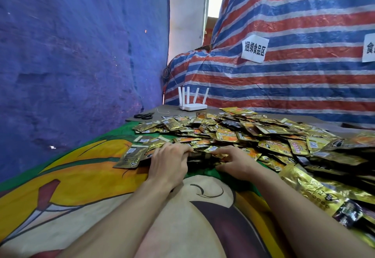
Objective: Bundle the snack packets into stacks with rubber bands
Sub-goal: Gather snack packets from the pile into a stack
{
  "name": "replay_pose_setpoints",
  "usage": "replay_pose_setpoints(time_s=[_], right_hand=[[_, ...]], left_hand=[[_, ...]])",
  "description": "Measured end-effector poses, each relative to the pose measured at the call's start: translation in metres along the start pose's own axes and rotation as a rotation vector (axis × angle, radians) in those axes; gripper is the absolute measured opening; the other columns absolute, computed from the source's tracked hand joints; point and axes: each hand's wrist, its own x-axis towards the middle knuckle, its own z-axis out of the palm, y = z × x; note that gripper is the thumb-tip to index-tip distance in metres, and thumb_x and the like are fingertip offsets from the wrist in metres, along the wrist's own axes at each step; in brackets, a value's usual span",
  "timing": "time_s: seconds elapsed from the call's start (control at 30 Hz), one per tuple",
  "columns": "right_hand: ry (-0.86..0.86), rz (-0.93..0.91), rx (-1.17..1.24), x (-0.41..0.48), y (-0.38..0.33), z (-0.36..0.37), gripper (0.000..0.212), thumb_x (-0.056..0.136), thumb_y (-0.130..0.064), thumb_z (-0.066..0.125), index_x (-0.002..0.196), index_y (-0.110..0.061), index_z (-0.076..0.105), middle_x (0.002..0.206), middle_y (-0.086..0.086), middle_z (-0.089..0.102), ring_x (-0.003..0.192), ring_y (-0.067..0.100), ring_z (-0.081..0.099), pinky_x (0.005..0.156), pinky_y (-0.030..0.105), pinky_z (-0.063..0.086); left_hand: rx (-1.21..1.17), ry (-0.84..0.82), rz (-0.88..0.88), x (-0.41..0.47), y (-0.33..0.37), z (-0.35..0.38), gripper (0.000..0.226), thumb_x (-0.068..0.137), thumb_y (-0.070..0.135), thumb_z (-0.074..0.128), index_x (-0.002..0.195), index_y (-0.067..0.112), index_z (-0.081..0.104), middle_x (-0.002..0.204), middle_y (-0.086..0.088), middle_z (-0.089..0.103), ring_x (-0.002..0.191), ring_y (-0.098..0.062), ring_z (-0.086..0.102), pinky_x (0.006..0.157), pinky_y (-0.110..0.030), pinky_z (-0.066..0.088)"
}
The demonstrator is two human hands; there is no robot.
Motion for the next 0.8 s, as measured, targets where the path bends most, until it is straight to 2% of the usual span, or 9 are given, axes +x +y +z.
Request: replay_pose_setpoints(time_s=[0.1,0.23,0.3,0.4,0.5,0.57,0.63,0.73,0.8], right_hand=[[0.133,-0.042,-0.051,-0.004,0.005,0.008,0.036,0.096,-0.024,0.066,0.131,-0.033,0.064,0.143,-0.007,0.057,0.123,0.018,0.056,0.101,0.04,0.049],[0.311,-0.077,-0.242,-0.008,0.003,0.01,0.032,0.103,-0.025,0.052,0.129,-0.037,0.065,0.12,-0.004,0.069,0.115,0.022,0.052,0.092,0.04,0.043],[0.45,-0.12,-0.266,-0.009,0.0,0.008,0.025,0.103,-0.025,0.049,0.118,-0.032,0.069,0.104,-0.003,0.069,0.108,0.022,0.052,0.087,0.039,0.034],[0.709,-0.181,-0.158,-0.011,-0.001,0.003,0.015,0.102,-0.022,0.053,0.098,-0.022,0.068,0.088,-0.004,0.065,0.097,0.021,0.052,0.081,0.036,0.026],[0.867,-0.154,0.01,-0.011,-0.001,-0.002,0.012,0.101,-0.019,0.053,0.102,-0.018,0.065,0.085,-0.006,0.059,0.089,0.022,0.055,0.083,0.037,0.031],[0.887,-0.111,0.184,-0.011,-0.003,-0.005,0.012,0.102,-0.021,0.053,0.109,-0.017,0.062,0.089,-0.008,0.061,0.087,0.023,0.062,0.086,0.043,0.046],[0.878,-0.055,0.365,-0.013,-0.008,-0.009,0.012,0.103,-0.024,0.055,0.112,-0.018,0.06,0.089,-0.014,0.061,0.089,0.021,0.067,0.079,0.042,0.056],[0.838,-0.004,0.521,-0.015,-0.016,-0.016,0.008,0.103,-0.027,0.054,0.106,-0.02,0.059,0.092,-0.009,0.064,0.088,0.018,0.067,0.077,0.047,0.06],[0.777,0.011,0.655,-0.019,-0.025,-0.021,0.01,0.105,-0.03,0.051,0.101,-0.024,0.059,0.098,0.002,0.069,0.092,0.023,0.068,0.078,0.051,0.061]], left_hand=[[-0.013,0.015,-0.003,-0.001,0.001,-0.001,0.027,0.1,0.023,0.051,0.117,0.034,0.069,0.112,0.009,0.069,0.11,-0.018,0.054,0.088,-0.034,0.037],[-0.044,0.097,0.033,0.0,0.003,-0.004,0.027,0.1,0.022,0.053,0.119,0.034,0.069,0.11,0.01,0.07,0.106,-0.017,0.057,0.085,-0.031,0.033],[-0.063,0.194,0.065,0.001,0.006,-0.007,0.025,0.098,0.018,0.057,0.117,0.028,0.071,0.104,0.008,0.072,0.1,-0.02,0.061,0.085,-0.031,0.03],[-0.101,0.34,0.101,0.002,0.012,-0.01,0.019,0.095,0.013,0.065,0.113,0.016,0.072,0.096,0.0,0.073,0.089,-0.024,0.065,0.083,-0.034,0.036],[-0.189,0.407,0.135,0.003,0.015,-0.011,0.018,0.096,0.008,0.062,0.114,0.011,0.066,0.095,-0.002,0.069,0.08,-0.02,0.061,0.07,-0.029,0.044],[-0.262,0.407,0.122,0.003,0.015,-0.01,0.021,0.097,0.007,0.059,0.118,0.01,0.061,0.1,0.0,0.065,0.081,-0.013,0.057,0.065,-0.015,0.041],[-0.315,0.403,0.066,0.003,0.015,-0.009,0.025,0.099,0.009,0.058,0.123,0.011,0.057,0.105,0.002,0.062,0.084,-0.009,0.055,0.064,-0.007,0.037],[-0.432,0.391,-0.107,0.007,0.017,-0.008,0.028,0.1,0.014,0.055,0.128,0.014,0.051,0.11,0.005,0.058,0.09,-0.01,0.055,0.064,-0.01,0.04],[-0.541,0.359,-0.255,0.01,0.018,-0.01,0.02,0.101,0.019,0.054,0.121,0.018,0.051,0.108,0.004,0.059,0.092,-0.012,0.057,0.065,-0.016,0.044]])
